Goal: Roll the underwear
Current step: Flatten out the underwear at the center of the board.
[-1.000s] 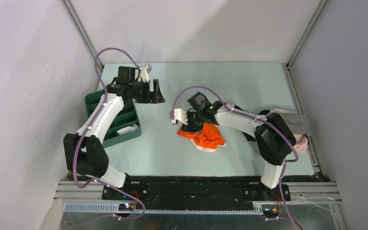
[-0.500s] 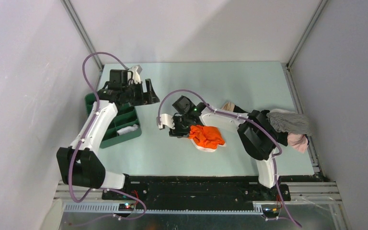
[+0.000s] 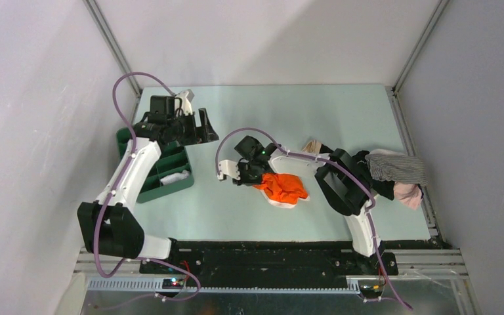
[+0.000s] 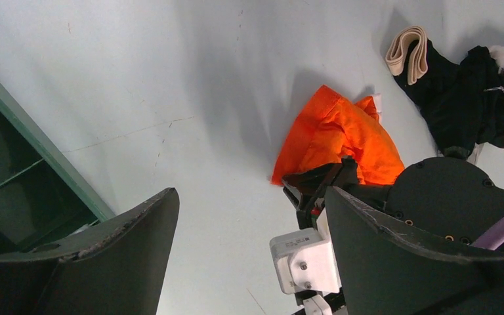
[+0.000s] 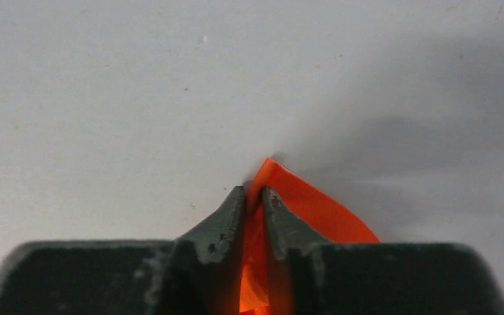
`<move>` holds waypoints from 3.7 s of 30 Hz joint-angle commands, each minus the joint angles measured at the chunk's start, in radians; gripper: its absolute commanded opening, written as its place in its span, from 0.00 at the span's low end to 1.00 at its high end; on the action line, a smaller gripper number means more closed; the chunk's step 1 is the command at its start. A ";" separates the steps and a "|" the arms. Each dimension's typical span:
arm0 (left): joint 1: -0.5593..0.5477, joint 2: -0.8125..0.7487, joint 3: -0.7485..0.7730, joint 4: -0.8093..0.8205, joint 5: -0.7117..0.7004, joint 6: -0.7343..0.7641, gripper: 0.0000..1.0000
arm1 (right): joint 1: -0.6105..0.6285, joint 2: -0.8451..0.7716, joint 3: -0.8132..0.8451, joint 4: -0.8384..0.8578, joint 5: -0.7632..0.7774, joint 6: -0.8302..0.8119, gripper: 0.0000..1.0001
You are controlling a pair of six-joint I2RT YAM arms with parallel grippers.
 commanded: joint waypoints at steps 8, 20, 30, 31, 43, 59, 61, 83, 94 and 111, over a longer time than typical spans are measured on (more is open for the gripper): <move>0.040 0.038 0.122 -0.031 -0.062 0.049 0.87 | -0.019 -0.088 0.162 -0.054 -0.073 0.125 0.00; 0.081 0.034 0.164 0.075 -0.042 0.209 0.87 | -0.184 -0.474 0.402 -0.255 -0.464 0.422 0.00; 0.074 0.043 0.152 0.100 0.034 0.128 0.86 | -0.527 -0.662 -0.072 -0.221 -0.454 0.340 0.00; 0.071 0.047 0.144 0.104 0.040 0.126 0.86 | -0.568 -0.662 -0.121 -0.200 -0.446 0.319 0.00; -0.078 0.265 0.125 -0.068 0.237 0.397 0.80 | -0.836 -0.648 -0.423 -0.026 -0.326 0.712 0.43; -0.169 0.765 0.650 -0.530 0.388 1.107 0.63 | -0.844 -0.740 -0.488 -0.015 -0.325 0.812 0.53; -0.175 0.837 0.751 -0.546 0.352 1.084 0.63 | -0.847 -0.738 -0.489 -0.015 -0.324 0.814 0.53; -0.333 1.005 0.956 -0.769 0.151 1.212 0.70 | -0.842 -0.672 -0.484 0.016 -0.328 0.916 0.58; -0.355 0.998 0.944 -0.712 0.057 1.249 0.74 | -0.840 -0.639 -0.487 0.027 -0.338 0.929 0.58; -0.413 0.967 0.921 -0.654 0.028 1.344 0.66 | -0.837 -0.611 -0.507 0.053 -0.351 1.001 0.59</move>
